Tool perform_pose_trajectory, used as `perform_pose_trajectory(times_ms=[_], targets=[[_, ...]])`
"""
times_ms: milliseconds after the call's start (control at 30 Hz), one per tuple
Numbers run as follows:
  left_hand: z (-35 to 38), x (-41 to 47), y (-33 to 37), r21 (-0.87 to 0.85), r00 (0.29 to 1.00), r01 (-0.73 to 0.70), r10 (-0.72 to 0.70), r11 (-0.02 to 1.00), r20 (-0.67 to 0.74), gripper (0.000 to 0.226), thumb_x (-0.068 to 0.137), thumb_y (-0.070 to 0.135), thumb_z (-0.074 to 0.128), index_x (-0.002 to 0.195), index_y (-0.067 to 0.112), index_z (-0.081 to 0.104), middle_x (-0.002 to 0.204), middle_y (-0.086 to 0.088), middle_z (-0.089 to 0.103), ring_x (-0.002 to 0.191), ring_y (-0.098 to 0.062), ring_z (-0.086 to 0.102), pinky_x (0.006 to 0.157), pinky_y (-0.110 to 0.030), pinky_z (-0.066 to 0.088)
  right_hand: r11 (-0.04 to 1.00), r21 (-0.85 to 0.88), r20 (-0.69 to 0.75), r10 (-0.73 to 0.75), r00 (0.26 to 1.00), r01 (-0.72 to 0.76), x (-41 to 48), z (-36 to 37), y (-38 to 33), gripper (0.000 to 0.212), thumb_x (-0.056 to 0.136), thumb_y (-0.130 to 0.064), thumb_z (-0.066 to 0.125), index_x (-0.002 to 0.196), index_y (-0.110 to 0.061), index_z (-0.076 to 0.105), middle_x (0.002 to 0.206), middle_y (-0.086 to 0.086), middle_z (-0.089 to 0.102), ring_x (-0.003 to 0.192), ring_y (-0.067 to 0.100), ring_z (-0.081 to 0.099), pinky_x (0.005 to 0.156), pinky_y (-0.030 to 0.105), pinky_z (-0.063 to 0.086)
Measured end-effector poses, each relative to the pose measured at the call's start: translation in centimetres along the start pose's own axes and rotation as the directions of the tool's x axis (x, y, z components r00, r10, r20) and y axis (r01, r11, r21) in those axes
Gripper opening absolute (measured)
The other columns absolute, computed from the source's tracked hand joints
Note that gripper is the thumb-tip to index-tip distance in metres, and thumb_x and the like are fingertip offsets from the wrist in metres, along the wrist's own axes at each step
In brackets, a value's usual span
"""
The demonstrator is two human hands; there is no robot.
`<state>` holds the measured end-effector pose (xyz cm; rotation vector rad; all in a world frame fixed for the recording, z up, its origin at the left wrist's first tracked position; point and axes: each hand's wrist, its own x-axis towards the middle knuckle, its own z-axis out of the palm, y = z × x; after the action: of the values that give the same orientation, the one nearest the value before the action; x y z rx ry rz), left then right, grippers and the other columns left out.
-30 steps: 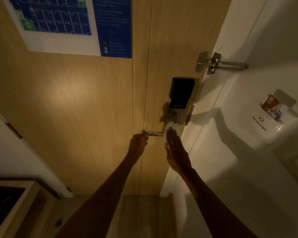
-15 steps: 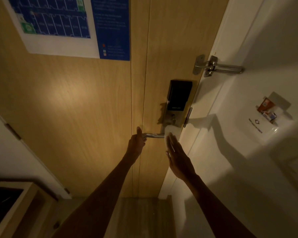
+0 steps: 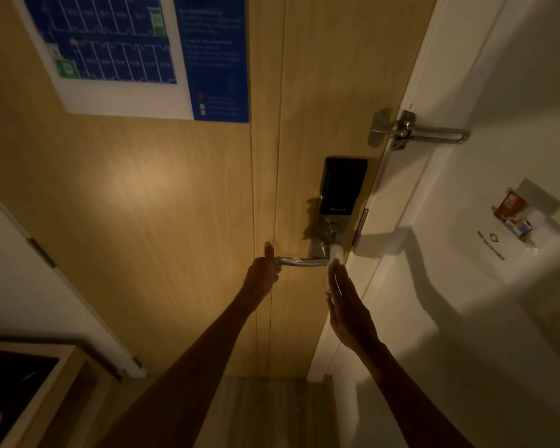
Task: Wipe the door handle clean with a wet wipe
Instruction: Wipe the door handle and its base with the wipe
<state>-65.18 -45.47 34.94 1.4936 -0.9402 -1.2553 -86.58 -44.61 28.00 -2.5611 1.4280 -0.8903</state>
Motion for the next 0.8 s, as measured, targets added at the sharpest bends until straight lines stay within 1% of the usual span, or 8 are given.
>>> perform_pose_trajectory(times_ms=[100, 200, 333, 433, 533, 667, 700, 800], targets=[[-0.1, 0.3, -0.2, -0.012, 0.999, -0.026, 0.026, 1.0, 0.019, 0.058, 0.098, 0.054, 0.021, 0.086, 0.019, 0.065, 0.086, -0.003, 0.06, 0.087, -0.016, 0.056, 0.09, -0.034, 0.045, 1.0, 0.004, -0.012, -0.009, 1.0, 0.009, 0.5, 0.2, -0.5, 0.064, 0.1, -0.016, 0.044, 0.154, -0.015, 0.008, 0.163, 0.001, 0.002, 0.148, 0.015, 0.009, 0.094, 0.014, 0.044], [0.0, 0.2, -0.5, -0.051, 0.999, -0.035, 0.037, 0.998, 0.037, 0.054, 0.099, 0.052, 0.02, 0.079, 0.022, 0.061, 0.077, 0.002, 0.055, 0.075, -0.008, 0.051, 0.076, -0.024, 0.041, 1.0, -0.001, 0.003, -0.027, 1.0, 0.027, 1.0, 0.5, -1.1, 0.063, 0.099, -0.014, 0.047, 0.153, -0.013, 0.014, 0.162, 0.003, 0.008, 0.148, 0.016, 0.012, 0.093, 0.015, 0.045], [0.1, 0.2, -0.4, -0.069, 0.999, -0.041, 0.042, 0.997, 0.012, 0.055, 0.099, 0.052, 0.021, 0.077, 0.022, 0.062, 0.077, 0.002, 0.057, 0.075, -0.009, 0.052, 0.08, -0.028, 0.042, 0.992, -0.07, 0.017, -0.105, 0.994, 0.106, 0.9, 0.4, -0.3, 0.063, 0.099, -0.013, 0.047, 0.153, -0.011, 0.014, 0.162, 0.005, 0.009, 0.148, 0.017, 0.009, 0.108, 0.026, 0.039], [0.2, 0.4, -0.4, -0.067, 1.0, -0.026, 0.027, 0.997, 0.008, 0.056, 0.098, 0.053, 0.021, 0.076, 0.021, 0.062, 0.076, 0.002, 0.056, 0.073, -0.009, 0.051, 0.076, -0.026, 0.041, 0.986, -0.091, 0.043, -0.139, 0.989, 0.142, 0.6, 0.0, 0.6, 0.061, 0.1, -0.014, 0.046, 0.152, -0.01, 0.015, 0.162, 0.005, 0.009, 0.149, 0.018, 0.009, 0.108, 0.027, 0.039], [0.2, 0.6, -0.4, -0.058, 1.0, -0.025, 0.024, 0.998, -0.016, 0.055, 0.098, 0.052, 0.023, 0.077, 0.021, 0.063, 0.078, 0.001, 0.059, 0.075, -0.01, 0.054, 0.08, -0.029, 0.044, 0.974, -0.1, 0.053, -0.2, 0.978, 0.205, 1.4, 0.3, 0.4, 0.059, 0.099, -0.012, 0.049, 0.151, -0.008, 0.021, 0.161, 0.007, 0.014, 0.148, 0.021, 0.012, 0.114, 0.033, 0.033], [0.2, 0.7, -0.2, -0.041, 0.999, -0.005, 0.003, 0.999, -0.035, 0.062, 0.099, 0.052, 0.022, 0.096, 0.01, 0.068, 0.084, -0.002, 0.062, 0.081, -0.012, 0.058, 0.09, -0.034, 0.047, 0.955, -0.133, 0.066, -0.258, 0.964, 0.265, 1.4, -0.1, 1.0, 0.057, 0.099, -0.011, 0.048, 0.151, -0.008, 0.022, 0.161, 0.007, 0.015, 0.148, 0.021, 0.012, 0.117, 0.035, 0.028], [0.2, 0.7, -0.2, -0.044, 0.999, -0.003, 0.001, 0.999, -0.039, 0.062, 0.099, 0.051, 0.022, 0.096, 0.01, 0.068, 0.083, -0.001, 0.062, 0.08, -0.011, 0.058, 0.09, -0.034, 0.047, 0.961, -0.12, 0.062, -0.241, 0.968, 0.247, 1.1, -0.3, 1.3, 0.057, 0.099, -0.011, 0.047, 0.151, -0.007, 0.022, 0.161, 0.007, 0.015, 0.148, 0.021, 0.012, 0.117, 0.036, 0.029], [0.3, 0.5, -0.1, -0.085, 0.999, 0.0, -0.003, 0.996, -0.038, 0.056, 0.1, 0.05, 0.022, 0.079, 0.018, 0.064, 0.078, 0.0, 0.06, 0.075, -0.009, 0.055, 0.084, -0.031, 0.044, 0.969, -0.098, 0.051, -0.221, 0.974, 0.225, 1.1, 0.0, 1.0, 0.057, 0.099, -0.01, 0.047, 0.15, -0.006, 0.022, 0.161, 0.008, 0.015, 0.148, 0.022, 0.012, 0.115, 0.038, 0.032]])
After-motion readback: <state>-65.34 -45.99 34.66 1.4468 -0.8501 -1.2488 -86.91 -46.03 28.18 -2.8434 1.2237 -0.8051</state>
